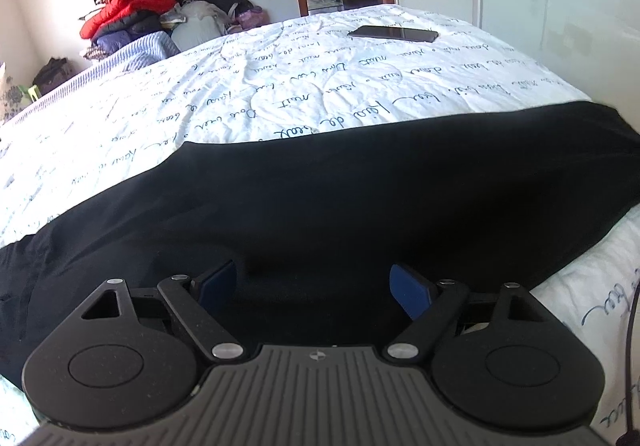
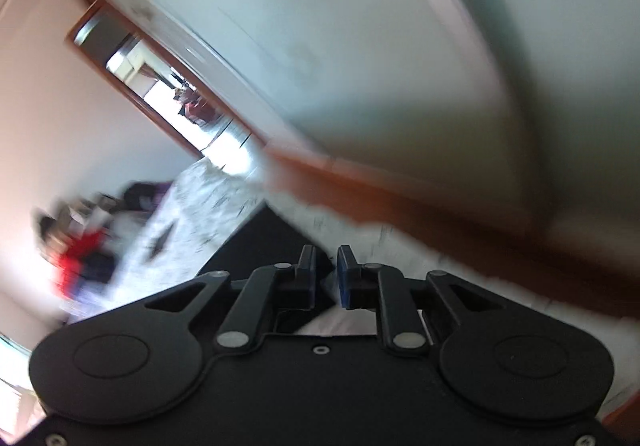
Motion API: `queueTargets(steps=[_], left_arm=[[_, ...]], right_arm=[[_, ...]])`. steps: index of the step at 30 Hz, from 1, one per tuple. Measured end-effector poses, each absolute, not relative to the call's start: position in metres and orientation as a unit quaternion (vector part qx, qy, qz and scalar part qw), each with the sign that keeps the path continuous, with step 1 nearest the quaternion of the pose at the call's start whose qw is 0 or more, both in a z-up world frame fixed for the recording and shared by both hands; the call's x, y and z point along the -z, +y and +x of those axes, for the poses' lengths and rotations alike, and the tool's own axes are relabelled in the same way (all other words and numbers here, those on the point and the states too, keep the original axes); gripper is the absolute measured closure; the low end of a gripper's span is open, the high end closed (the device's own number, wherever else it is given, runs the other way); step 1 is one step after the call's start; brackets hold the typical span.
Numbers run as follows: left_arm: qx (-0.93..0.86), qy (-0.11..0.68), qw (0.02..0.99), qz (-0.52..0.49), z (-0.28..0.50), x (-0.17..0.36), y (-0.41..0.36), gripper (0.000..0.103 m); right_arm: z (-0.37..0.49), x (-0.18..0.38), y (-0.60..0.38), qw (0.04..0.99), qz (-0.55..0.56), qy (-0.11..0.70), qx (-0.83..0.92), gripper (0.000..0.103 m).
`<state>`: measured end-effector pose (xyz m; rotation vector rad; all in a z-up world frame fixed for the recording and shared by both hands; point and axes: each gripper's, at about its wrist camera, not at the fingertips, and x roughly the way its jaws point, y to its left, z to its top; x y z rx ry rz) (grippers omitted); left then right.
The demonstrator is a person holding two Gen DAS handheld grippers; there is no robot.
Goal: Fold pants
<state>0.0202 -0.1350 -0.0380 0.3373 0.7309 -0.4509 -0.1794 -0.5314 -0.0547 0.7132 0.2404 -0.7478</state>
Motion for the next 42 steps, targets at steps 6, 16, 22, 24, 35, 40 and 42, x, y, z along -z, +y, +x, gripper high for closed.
queueTargets(steps=[6,16,22,24,35,40,42], left_arm=[[0.213,0.351,0.898,0.16,0.025,0.035,-0.146,0.017],[0.248,0.357,0.878,0.199,0.017,0.037,-0.14,0.018],[0.283,0.336,0.882,0.171,0.024,0.022,-0.179,0.016],[0.292,0.333,0.88,0.174,0.025,0.025,-0.198,0.016],[0.31,0.318,0.868,0.222,0.008,0.036,-0.227,0.016],[0.305,0.323,0.859,0.255,0.01,0.055,-0.245,0.017],[0.309,0.298,0.86,0.277,-0.001,0.052,-0.243,0.016]], right_arm=[[-0.091,0.019,-0.451,0.957,0.095,0.212,0.174,0.065],[-0.062,0.046,-0.431,0.925,-0.001,0.375,0.056,0.064],[-0.063,0.039,-0.433,0.947,0.053,0.307,0.08,0.056],[-0.051,0.056,-0.429,0.936,0.036,0.342,0.078,0.049],[-0.052,0.039,-0.483,0.941,0.068,0.312,0.108,0.049],[-0.009,0.06,-0.528,0.925,0.099,0.351,0.105,0.05],[-0.012,0.051,-0.534,0.929,0.12,0.328,0.119,0.051]])
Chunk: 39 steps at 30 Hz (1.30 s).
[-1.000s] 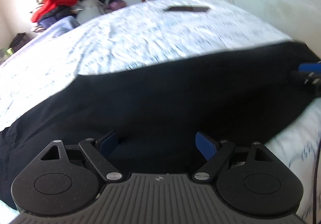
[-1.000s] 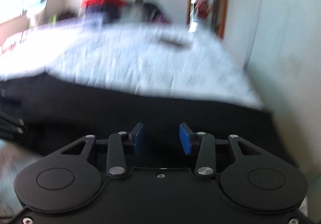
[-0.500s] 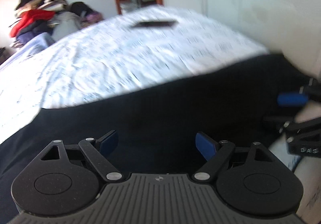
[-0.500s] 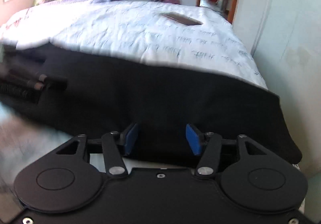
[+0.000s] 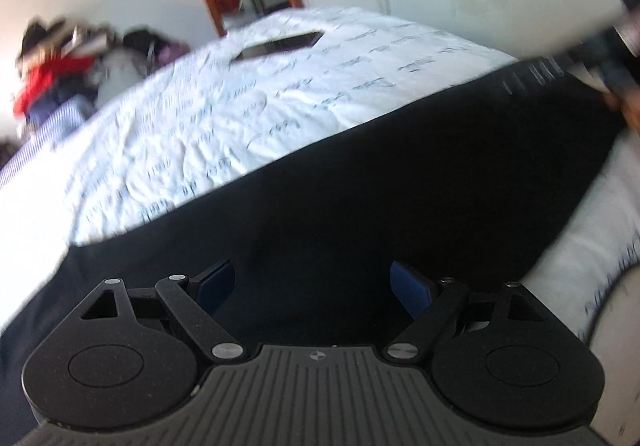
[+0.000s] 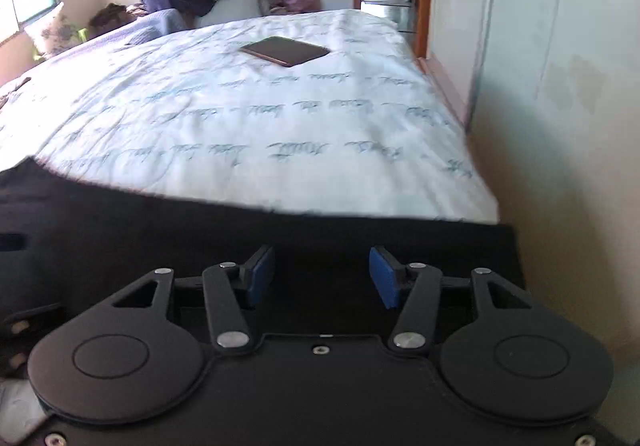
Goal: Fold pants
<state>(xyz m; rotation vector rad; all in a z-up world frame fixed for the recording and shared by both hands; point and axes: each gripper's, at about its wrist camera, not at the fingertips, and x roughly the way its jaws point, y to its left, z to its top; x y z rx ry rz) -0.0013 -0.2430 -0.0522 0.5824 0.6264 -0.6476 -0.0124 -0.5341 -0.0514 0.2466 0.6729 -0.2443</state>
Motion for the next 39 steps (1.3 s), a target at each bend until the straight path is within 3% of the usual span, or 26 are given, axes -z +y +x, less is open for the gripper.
queueTargets(steps=[5,8,11,17,22,29,30,33,35,39], left_arm=[[0.308,0.295,0.868,0.253,-0.001,0.043,-0.242,0.016],[0.315,0.308,0.866,0.238,0.004,0.041,-0.251,0.016],[0.329,0.307,0.855,0.257,-0.004,0.043,-0.258,0.018],[0.332,0.28,0.865,0.25,-0.01,0.04,-0.265,0.015],[0.339,0.303,0.853,0.258,-0.006,0.044,-0.271,0.017],[0.339,0.289,0.854,0.267,-0.012,0.047,-0.27,0.015],[0.339,0.293,0.854,0.265,-0.011,0.047,-0.27,0.016],[0.341,0.299,0.853,0.259,-0.01,0.045,-0.269,0.016],[0.34,0.303,0.853,0.256,-0.008,0.045,-0.27,0.016],[0.342,0.308,0.852,0.251,-0.008,0.041,-0.269,0.016]], right_arm=[[-0.06,0.025,-0.53,0.94,0.091,0.265,0.193,0.047],[-0.074,0.038,-0.519,0.931,0.07,0.322,0.159,0.044],[-0.085,0.058,-0.503,0.91,-0.02,0.374,0.177,0.04],[-0.12,0.039,-0.508,0.914,0.023,0.308,0.262,0.038],[-0.117,0.047,-0.507,0.916,0.027,0.311,0.252,0.038],[-0.157,0.073,-0.577,0.887,0.294,0.222,0.278,0.038],[-0.158,0.078,-0.584,0.881,0.32,0.22,0.272,0.039],[-0.155,0.08,-0.584,0.887,0.332,0.212,0.24,0.055],[-0.154,0.077,-0.58,0.891,0.325,0.215,0.233,0.08],[-0.158,0.065,-0.569,0.902,0.297,0.209,0.233,0.091]])
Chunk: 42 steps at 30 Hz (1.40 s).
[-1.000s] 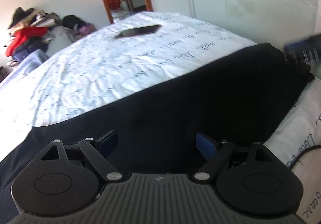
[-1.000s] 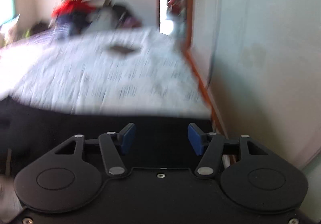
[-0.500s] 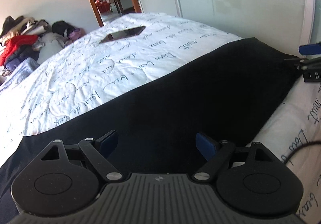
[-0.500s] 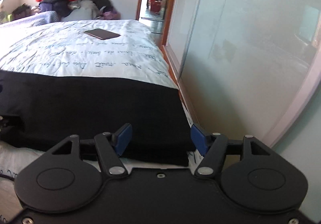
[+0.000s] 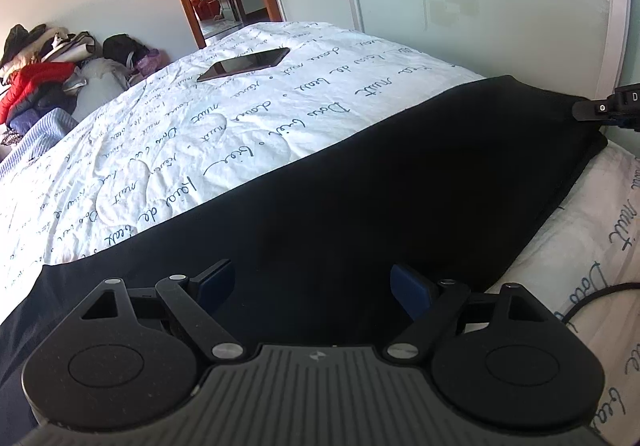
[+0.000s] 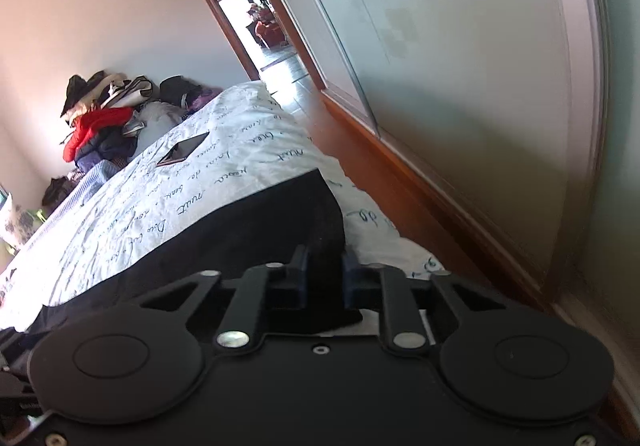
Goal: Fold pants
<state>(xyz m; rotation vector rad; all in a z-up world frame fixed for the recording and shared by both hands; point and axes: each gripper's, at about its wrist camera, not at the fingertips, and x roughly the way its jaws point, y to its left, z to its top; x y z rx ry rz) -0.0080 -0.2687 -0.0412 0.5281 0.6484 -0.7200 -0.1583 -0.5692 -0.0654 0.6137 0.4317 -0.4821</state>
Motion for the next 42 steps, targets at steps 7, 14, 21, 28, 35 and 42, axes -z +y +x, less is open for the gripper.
queueTargets(steps=[7,14,21,28,35,42], left_arm=[[0.337,0.293,0.854,0.266,-0.013,0.043,-0.271,0.015],[0.335,0.3,0.856,0.256,-0.011,0.043,-0.269,0.016],[0.298,0.303,0.878,0.221,-0.006,0.035,-0.253,0.015],[0.22,0.336,0.894,0.2,0.024,0.028,-0.211,0.015],[0.172,0.364,0.906,0.134,0.048,0.008,-0.132,0.015],[0.046,0.368,0.921,0.116,0.078,-0.013,-0.035,0.015]], right_arm=[[-0.171,0.057,-0.564,0.899,0.29,0.204,0.258,0.074],[-0.161,0.068,-0.557,0.895,0.293,0.239,0.237,0.056],[-0.122,0.034,-0.497,0.922,0.133,0.24,0.273,0.024],[-0.057,0.062,-0.455,0.917,0.051,0.347,0.192,0.016],[-0.058,0.028,-0.412,0.932,0.056,0.289,0.211,0.006],[-0.02,0.009,-0.305,0.969,-0.035,0.243,-0.003,0.006]])
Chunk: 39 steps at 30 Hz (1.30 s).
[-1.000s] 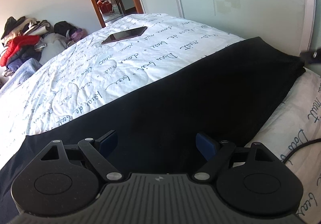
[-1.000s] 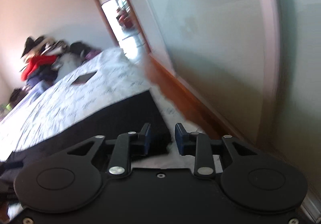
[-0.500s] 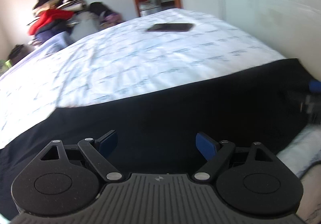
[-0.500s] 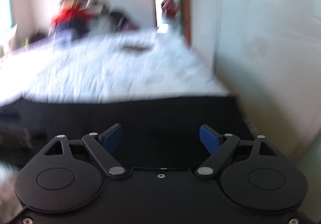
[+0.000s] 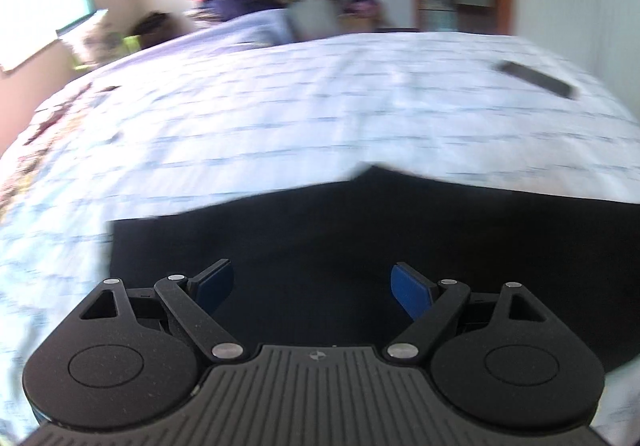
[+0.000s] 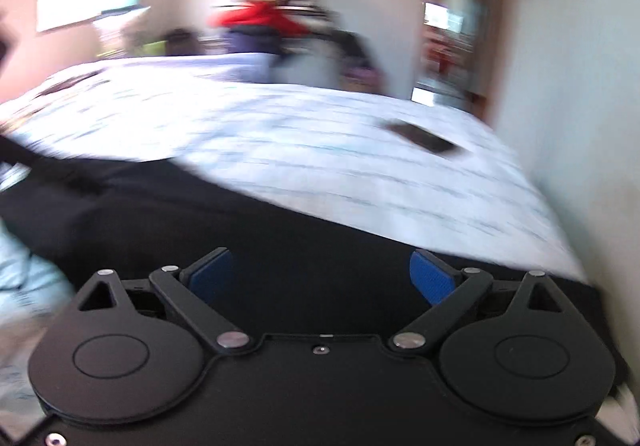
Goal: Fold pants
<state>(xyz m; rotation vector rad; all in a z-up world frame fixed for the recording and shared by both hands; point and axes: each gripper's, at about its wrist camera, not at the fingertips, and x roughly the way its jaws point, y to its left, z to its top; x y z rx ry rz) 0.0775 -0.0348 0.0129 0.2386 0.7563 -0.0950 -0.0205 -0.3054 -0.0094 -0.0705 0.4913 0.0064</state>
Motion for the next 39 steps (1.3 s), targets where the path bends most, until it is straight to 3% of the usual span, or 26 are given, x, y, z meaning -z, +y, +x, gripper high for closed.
queueTargets(steps=[5,11,15,19,22,25,30,39], left_arm=[[-0.058,0.363,0.921,0.128,0.091,-0.018,0.053,0.015],[-0.202,0.331,0.911,0.143,0.094,-0.038,0.15,0.013],[-0.143,0.353,0.919,0.101,0.093,-0.044,0.169,0.011],[-0.09,0.379,0.917,0.086,0.104,-0.018,0.144,0.011],[-0.066,0.372,0.917,0.129,0.111,0.003,0.119,0.009],[-0.099,0.375,0.906,0.171,0.111,0.015,0.103,0.014],[-0.005,0.348,0.925,0.152,0.09,-0.005,0.067,0.01],[0.17,0.287,0.907,0.258,0.053,0.005,-0.103,0.009]], right_arm=[[0.019,0.01,-0.238,0.961,-0.068,0.25,-0.097,0.006],[0.055,0.034,-0.192,0.929,-0.117,0.325,-0.13,0.008],[0.039,0.01,-0.165,0.943,-0.144,0.27,-0.132,0.014],[0.047,0.001,-0.126,0.934,-0.17,0.237,-0.207,0.015],[0.061,0.021,-0.102,0.919,-0.192,0.262,-0.223,0.017],[0.063,0.029,-0.117,0.923,-0.139,0.291,-0.21,0.022],[0.024,0.012,-0.207,0.964,-0.04,0.25,-0.08,0.022],[-0.102,0.032,-0.416,0.923,0.181,0.213,0.264,0.022]])
